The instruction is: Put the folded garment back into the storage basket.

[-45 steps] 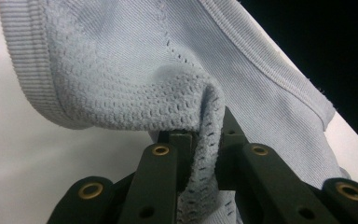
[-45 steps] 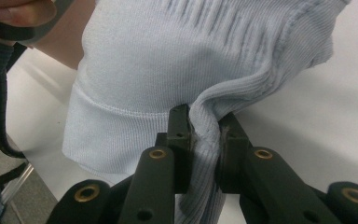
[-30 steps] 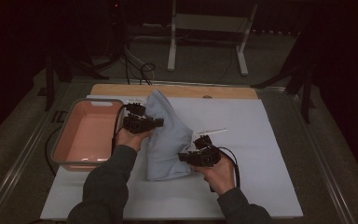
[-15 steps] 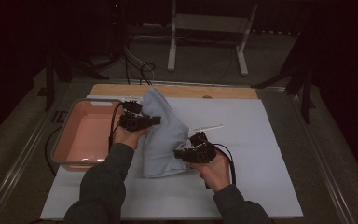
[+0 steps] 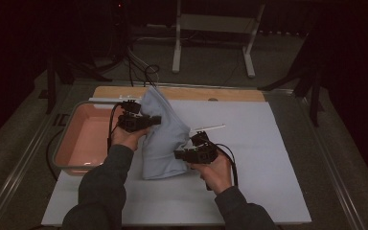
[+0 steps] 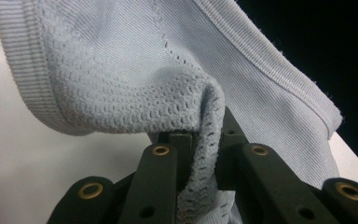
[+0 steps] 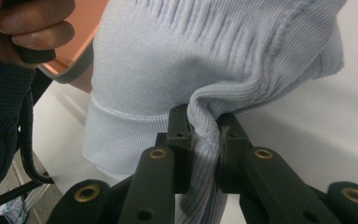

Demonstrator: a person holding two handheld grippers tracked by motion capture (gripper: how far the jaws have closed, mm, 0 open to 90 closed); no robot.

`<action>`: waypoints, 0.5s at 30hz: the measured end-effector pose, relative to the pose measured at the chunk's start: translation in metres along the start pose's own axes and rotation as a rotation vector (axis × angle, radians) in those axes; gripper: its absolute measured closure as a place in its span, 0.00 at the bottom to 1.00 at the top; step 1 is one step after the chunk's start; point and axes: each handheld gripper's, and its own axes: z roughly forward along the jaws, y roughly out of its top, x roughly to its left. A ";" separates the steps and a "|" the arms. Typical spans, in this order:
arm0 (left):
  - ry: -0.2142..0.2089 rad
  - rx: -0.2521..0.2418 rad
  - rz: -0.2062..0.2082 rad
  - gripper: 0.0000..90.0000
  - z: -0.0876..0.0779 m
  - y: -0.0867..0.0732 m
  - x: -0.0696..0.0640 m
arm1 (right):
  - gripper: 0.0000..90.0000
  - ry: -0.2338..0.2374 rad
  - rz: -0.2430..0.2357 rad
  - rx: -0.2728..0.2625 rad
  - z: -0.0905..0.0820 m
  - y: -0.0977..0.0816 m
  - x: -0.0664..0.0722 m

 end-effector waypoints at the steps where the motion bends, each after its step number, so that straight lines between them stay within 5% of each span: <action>1: 0.000 0.000 0.000 0.92 -0.001 0.000 0.000 | 0.88 0.001 -0.001 -0.002 0.000 0.001 0.001; 15: -0.003 -0.028 -0.009 0.92 -0.010 0.010 0.009 | 0.88 0.010 -0.001 -0.016 0.004 0.015 0.005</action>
